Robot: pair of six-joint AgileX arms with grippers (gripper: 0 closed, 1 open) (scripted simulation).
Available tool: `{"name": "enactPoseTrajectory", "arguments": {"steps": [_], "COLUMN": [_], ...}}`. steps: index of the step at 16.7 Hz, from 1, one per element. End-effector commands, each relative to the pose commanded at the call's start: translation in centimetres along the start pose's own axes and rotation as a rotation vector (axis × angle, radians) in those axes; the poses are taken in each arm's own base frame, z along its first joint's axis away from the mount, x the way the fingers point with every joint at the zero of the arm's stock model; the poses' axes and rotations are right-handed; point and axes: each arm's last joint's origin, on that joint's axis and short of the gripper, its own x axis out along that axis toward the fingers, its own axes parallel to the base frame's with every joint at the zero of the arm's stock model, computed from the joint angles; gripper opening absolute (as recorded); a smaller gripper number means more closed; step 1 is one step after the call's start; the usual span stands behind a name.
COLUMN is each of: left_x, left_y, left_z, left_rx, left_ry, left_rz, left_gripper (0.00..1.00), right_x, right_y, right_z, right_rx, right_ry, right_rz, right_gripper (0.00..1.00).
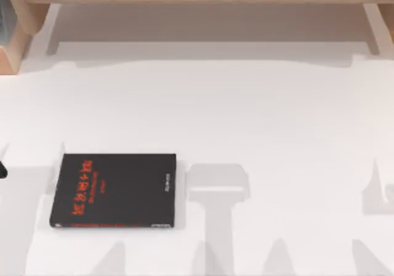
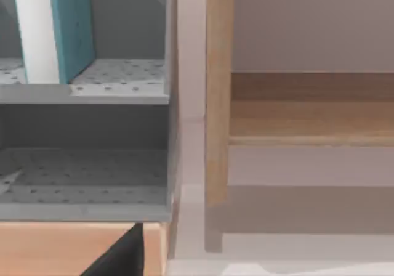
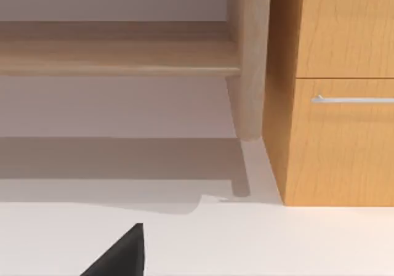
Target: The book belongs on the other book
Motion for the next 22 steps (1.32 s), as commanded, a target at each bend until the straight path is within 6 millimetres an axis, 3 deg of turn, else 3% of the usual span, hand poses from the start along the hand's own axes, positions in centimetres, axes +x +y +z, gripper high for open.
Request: {"name": "enactPoseTrajectory", "arguments": {"steps": [3, 5, 8, 10, 13, 16, 19, 22], "left_x": [2.5, 5.4, 11.3, 15.9, 22.5, 27.8, 31.0, 32.4], "left_y": [0.7, 1.6, 3.8, 5.8, 9.6, 13.4, 16.3, 17.7], "left_z": [4.5, 7.3, 10.3, 11.0, 9.9, 7.0, 4.1, 2.6], "left_rx": [-0.001, -0.002, -0.004, -0.006, -0.011, -0.015, -0.017, -0.016], "left_ry": [-0.011, -0.012, -0.006, 0.003, 0.019, 0.035, 0.042, 0.042], "left_rz": [-0.003, -0.006, -0.008, -0.009, -0.01, -0.011, -0.011, -0.011], "left_gripper": [1.0, 1.0, 1.0, 1.0, 1.0, 1.0, 1.0, 1.0], "right_x": [0.0, 0.0, 0.0, 0.0, 0.0, 0.0, 0.0, 0.0], "right_y": [0.0, 0.0, 0.0, 0.0, 0.0, 0.0, 0.0, 0.0], "right_z": [0.0, 0.0, 0.0, 0.0, 0.0, 0.0, 0.0, 0.0], "right_rx": [0.0, 0.0, 0.0, 0.0, 0.0, 0.0, 0.0, 0.0], "right_ry": [0.0, 0.0, 0.0, 0.0, 0.0, 0.0, 0.0, 0.0], "right_rz": [0.0, 0.0, 0.0, 0.0, 0.0, 0.0, 0.0, 0.0], "right_gripper": [1.0, 1.0, 1.0, 1.0, 1.0, 1.0, 1.0, 1.0]}}
